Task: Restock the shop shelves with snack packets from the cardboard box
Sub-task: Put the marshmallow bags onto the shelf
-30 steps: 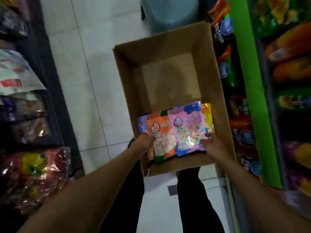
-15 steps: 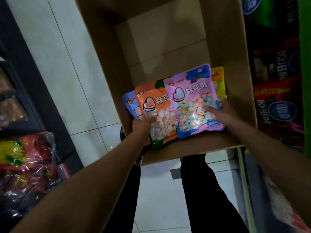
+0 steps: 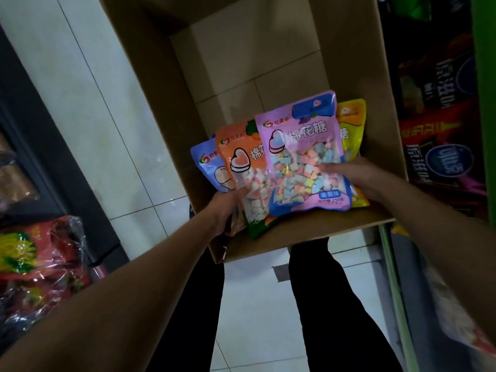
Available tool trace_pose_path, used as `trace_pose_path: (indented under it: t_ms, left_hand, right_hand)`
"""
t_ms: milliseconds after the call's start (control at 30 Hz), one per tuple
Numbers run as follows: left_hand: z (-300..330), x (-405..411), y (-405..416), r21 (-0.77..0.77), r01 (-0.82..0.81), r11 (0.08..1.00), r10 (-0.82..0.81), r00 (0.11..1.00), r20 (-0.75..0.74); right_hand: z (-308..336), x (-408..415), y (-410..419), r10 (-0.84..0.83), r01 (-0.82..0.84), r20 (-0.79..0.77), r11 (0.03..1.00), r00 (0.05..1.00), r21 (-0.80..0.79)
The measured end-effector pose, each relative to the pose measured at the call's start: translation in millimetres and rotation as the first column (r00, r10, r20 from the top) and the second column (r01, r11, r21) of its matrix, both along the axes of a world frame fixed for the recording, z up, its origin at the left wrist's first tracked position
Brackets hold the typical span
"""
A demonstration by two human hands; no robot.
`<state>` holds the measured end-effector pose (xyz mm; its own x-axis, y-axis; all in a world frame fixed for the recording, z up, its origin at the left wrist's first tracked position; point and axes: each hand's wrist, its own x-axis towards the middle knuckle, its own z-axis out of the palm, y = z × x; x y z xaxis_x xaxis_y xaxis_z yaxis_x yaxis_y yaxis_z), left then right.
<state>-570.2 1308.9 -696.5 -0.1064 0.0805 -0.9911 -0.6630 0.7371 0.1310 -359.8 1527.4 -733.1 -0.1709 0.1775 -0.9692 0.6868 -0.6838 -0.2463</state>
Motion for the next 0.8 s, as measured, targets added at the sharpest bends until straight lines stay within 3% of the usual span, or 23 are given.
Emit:
trace_pose_path:
  t_ms: [100,233,400,600,700,800]
  left_hand:
    - [3.7,0.3,6.5,0.003,0.071,0.997,-0.071,0.997,-0.013]
    - [14.8,2.8,9.2,-0.028,0.176,0.984,-0.176,0.984,-0.005]
    - [43.8,-1.8,17.3,-0.034,0.193,0.981,-0.192,0.981,0.011]
    - [115.7,-29.4,24.0,0.011,0.283,0.959,-0.282,0.957,-0.074]
    - [171.1,-49.7,30.3,0.126,0.253,0.959,-0.245,0.967,-0.072]
    - [239.4,-73.8,42.0,0.130,0.333,0.934,-0.315,0.938,-0.142]
  right_hand:
    - [6.3,2.8,-1.1,-0.008,0.006,-0.055,0.999,0.998,-0.042]
    - [16.5,3.4,-9.8,0.025,-0.026,0.043,0.999,0.999,0.025]
    - [60.6,-5.5,-27.9,0.217,-0.254,0.184,0.944,0.959,0.211]
    - [156.9,-22.5,-36.6,0.220,-0.253,0.141,0.919,0.965,0.303]
    - [223.4,-33.7,-39.0,0.226,-0.253,0.118,0.902,0.967,0.350]
    - [304.3,-49.0,-45.1,0.226,-0.246,0.097,0.875,0.969,0.417]
